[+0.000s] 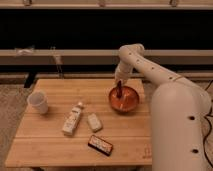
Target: Place the pepper in the ceramic bowl
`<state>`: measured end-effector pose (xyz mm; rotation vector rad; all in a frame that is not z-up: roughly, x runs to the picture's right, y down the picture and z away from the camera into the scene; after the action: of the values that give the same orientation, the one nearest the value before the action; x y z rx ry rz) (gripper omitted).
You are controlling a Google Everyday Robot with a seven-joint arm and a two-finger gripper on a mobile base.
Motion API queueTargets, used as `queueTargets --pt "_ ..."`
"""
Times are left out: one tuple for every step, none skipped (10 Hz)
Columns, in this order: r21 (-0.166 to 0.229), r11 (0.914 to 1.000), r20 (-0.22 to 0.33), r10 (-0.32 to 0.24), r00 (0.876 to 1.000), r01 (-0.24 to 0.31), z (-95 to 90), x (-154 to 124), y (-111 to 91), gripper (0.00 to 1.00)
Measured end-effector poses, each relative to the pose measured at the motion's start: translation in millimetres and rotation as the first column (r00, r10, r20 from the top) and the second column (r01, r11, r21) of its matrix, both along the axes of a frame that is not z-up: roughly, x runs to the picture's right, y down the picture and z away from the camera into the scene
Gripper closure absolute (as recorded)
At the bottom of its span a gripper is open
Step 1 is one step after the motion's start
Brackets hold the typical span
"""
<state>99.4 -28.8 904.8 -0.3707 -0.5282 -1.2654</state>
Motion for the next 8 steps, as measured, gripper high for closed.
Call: queueTargets --pt "-0.006 1.0000 0.001 -0.002 1.000 0.002 0.3 2.1 3.1 0.93" --pt "-0.014 0.9999 0.001 -0.001 1.000 0.001 0.5 4.3 6.9 0.82" --pt "-0.022 0.9998 -0.001 0.001 1.000 -0.001 0.6 8.0 10.8 0.70" --pt "-0.026 0.9997 -0.003 0.003 1.000 -0.003 0.7 10.7 13.2 0.62" --pt "-0.029 0.9995 -0.005 0.007 1.000 -0.007 1.1 11.9 14.9 0.53" --pt "-0.033 0.9994 -0.007 0.010 1.000 -0.010 1.1 12.8 16.2 0.42" --pt "-0.034 0.9993 -0.011 0.015 1.000 -0.015 1.0 15.5 17.4 0.30" --pt "-0.034 0.9993 -0.014 0.018 1.000 -0.018 1.1 17.1 18.2 0.24"
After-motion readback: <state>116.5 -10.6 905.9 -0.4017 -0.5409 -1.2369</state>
